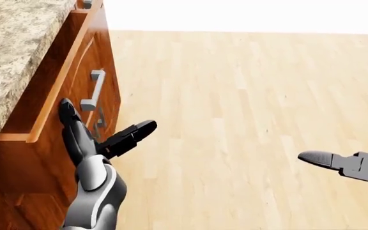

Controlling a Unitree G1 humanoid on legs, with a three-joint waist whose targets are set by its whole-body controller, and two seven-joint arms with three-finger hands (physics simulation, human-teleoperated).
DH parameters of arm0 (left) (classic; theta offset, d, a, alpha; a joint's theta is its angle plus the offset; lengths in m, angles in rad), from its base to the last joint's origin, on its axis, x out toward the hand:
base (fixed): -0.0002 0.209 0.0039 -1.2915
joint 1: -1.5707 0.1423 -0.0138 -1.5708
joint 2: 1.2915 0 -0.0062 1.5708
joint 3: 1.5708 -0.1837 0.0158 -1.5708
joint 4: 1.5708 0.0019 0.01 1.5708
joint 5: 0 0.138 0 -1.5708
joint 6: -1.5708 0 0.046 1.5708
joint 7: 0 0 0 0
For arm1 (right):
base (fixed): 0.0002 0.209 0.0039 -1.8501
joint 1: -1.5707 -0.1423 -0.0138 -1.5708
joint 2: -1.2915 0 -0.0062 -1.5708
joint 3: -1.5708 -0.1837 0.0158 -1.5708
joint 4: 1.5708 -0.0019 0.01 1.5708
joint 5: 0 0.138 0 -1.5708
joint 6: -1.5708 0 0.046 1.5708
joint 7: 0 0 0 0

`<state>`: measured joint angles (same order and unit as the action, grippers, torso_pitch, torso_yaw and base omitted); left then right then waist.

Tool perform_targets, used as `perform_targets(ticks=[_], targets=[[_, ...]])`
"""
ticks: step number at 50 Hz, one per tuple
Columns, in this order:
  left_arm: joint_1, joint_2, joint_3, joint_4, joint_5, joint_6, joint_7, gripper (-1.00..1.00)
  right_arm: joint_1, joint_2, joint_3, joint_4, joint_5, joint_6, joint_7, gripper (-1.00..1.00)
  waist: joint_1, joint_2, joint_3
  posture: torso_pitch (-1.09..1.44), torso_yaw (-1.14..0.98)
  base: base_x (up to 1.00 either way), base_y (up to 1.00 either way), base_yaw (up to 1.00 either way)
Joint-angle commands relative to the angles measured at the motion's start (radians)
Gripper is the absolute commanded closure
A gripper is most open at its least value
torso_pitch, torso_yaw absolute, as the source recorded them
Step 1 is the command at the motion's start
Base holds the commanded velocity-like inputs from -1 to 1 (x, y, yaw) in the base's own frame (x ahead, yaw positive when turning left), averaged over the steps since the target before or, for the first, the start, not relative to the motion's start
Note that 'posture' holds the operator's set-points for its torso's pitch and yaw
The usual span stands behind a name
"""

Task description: Close the right drawer.

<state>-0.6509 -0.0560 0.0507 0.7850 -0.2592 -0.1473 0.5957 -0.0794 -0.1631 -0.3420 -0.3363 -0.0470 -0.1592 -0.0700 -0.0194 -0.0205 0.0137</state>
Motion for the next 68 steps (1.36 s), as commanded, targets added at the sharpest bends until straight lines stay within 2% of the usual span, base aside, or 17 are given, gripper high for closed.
perform_targets(ticks=[1, 48, 68], targets=[[-0.052, 0.039, 0.042, -0.009, -0.014, -0.054, 0.024, -1.00, -0.019, -0.011, -0.006, -0.035, -0.001, -0.023, -0.004, -1.00, 0.007, -0.005, -0.020, 0.00, 0.00, 0.00, 0.00, 0.00], [-0.237, 0.250, 0.154, 0.310, -0.182, -0.164, 0.040, -1.00, -0.018, -0.009, -0.001, -0.029, -0.007, -0.027, -0.005, -1.00, 0.006, 0.007, -0.032, 0.00, 0.00, 0.00, 0.00, 0.00], [-0.237, 0.250, 0.149, 0.296, -0.194, -0.151, 0.035, -1.00, -0.021, -0.011, -0.001, -0.026, -0.006, -0.027, -0.007, -1.00, 0.001, 0.007, -0.028, 0.00, 0.00, 0.00, 0.00, 0.00]])
